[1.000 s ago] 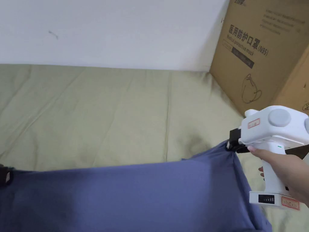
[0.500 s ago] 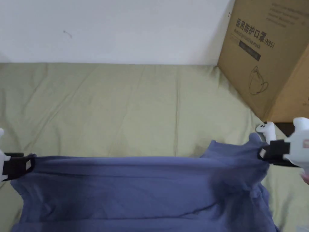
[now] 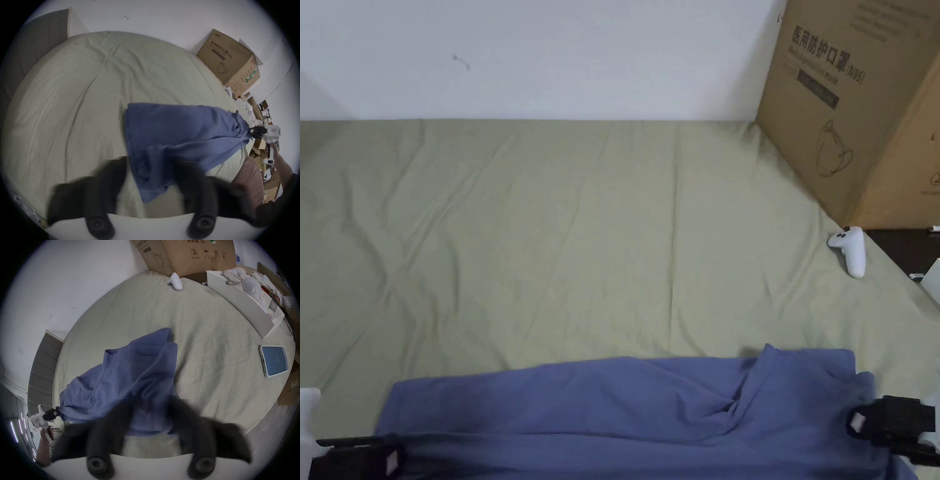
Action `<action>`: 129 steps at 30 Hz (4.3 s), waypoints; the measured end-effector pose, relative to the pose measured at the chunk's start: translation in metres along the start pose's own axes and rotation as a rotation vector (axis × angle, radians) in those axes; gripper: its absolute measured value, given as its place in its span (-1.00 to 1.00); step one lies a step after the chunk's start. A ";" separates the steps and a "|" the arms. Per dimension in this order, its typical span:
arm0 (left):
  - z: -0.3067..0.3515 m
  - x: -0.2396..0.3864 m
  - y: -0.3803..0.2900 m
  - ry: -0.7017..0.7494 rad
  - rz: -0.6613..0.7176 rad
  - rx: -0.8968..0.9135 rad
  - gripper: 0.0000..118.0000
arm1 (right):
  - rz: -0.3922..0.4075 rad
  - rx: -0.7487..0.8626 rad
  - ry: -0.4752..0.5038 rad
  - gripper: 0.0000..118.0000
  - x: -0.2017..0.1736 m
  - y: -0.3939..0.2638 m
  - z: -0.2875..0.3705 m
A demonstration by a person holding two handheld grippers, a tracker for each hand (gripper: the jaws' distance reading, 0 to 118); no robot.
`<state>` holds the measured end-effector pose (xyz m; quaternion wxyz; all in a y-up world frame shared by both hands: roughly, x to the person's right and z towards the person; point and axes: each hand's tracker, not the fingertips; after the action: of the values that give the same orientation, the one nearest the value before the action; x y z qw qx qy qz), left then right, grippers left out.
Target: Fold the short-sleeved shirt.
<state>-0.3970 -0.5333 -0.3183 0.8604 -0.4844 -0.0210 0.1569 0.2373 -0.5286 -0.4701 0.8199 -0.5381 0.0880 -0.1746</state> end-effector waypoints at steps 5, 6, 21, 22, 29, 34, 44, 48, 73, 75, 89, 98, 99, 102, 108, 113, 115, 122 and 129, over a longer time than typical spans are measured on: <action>0.026 -0.001 0.009 -0.091 0.149 0.024 0.73 | 0.065 0.009 -0.005 0.82 -0.027 -0.003 0.025; 0.036 0.005 0.014 -0.103 0.150 0.048 0.73 | 0.099 0.032 0.000 0.82 -0.037 -0.002 0.033; 0.114 0.193 -0.046 0.236 -0.104 1.199 -1.00 | 0.391 1.120 0.083 -0.83 -0.154 -0.110 0.110; 0.108 0.199 -0.044 0.291 -0.117 1.190 -1.00 | 0.370 1.079 0.089 -0.89 -0.154 -0.108 0.107; 0.113 0.204 -0.045 0.280 -0.189 1.171 -1.00 | 0.386 1.088 0.043 -0.89 -0.145 -0.102 0.111; 0.135 0.141 0.005 0.018 0.008 0.846 -1.00 | 0.397 0.980 0.179 -0.89 -0.137 -0.095 0.127; 0.024 -0.053 0.027 -0.201 0.477 0.062 0.74 | 0.408 0.697 0.109 -0.89 -0.118 -0.098 0.098; -0.008 -0.091 0.005 -0.354 0.586 0.024 0.98 | 0.329 0.599 0.149 -0.89 -0.122 -0.096 0.080; -0.062 -0.033 0.022 -0.321 0.440 0.061 -0.92 | 0.221 0.390 0.179 -0.89 -0.143 -0.088 0.039; -0.043 -0.041 0.017 -0.244 0.347 0.114 -0.92 | 0.219 0.401 0.189 -0.89 -0.139 -0.085 0.043; 0.001 0.080 0.034 -0.108 0.206 0.073 -0.91 | 0.195 0.417 0.236 -0.89 -0.120 -0.094 0.051; -0.063 0.209 0.067 -0.325 0.124 0.008 0.93 | 0.179 0.440 0.219 -0.89 -0.101 -0.090 0.071; -0.060 0.210 0.070 -0.318 0.116 0.002 0.89 | 0.168 0.446 0.224 -0.89 -0.098 -0.089 0.073; -0.039 0.194 0.068 -0.283 0.088 0.020 0.90 | 0.148 0.457 0.222 -0.89 -0.092 -0.087 0.074; -0.005 0.164 0.051 -0.139 0.023 0.126 -0.99 | 0.128 0.439 0.223 -0.89 -0.084 -0.087 0.065; -0.037 0.189 0.035 -0.118 -0.082 0.052 -0.98 | 0.126 0.412 0.228 -0.89 -0.082 -0.090 0.060; -0.067 0.207 0.027 -0.144 -0.102 0.006 -0.98 | 0.125 0.406 0.228 -0.89 -0.081 -0.091 0.061; -0.131 0.263 0.002 0.001 -0.285 -0.083 -0.99 | 0.165 0.398 0.167 -0.89 -0.078 -0.093 0.061; -0.071 0.246 0.016 -0.852 0.102 -0.234 -0.99 | 0.184 0.385 0.165 -0.89 -0.084 -0.095 0.057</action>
<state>-0.1537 -0.5125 -0.3983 0.7057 -0.4710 -0.3671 0.3813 0.1607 -0.4823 -0.3643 0.9099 -0.3454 0.1685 -0.1561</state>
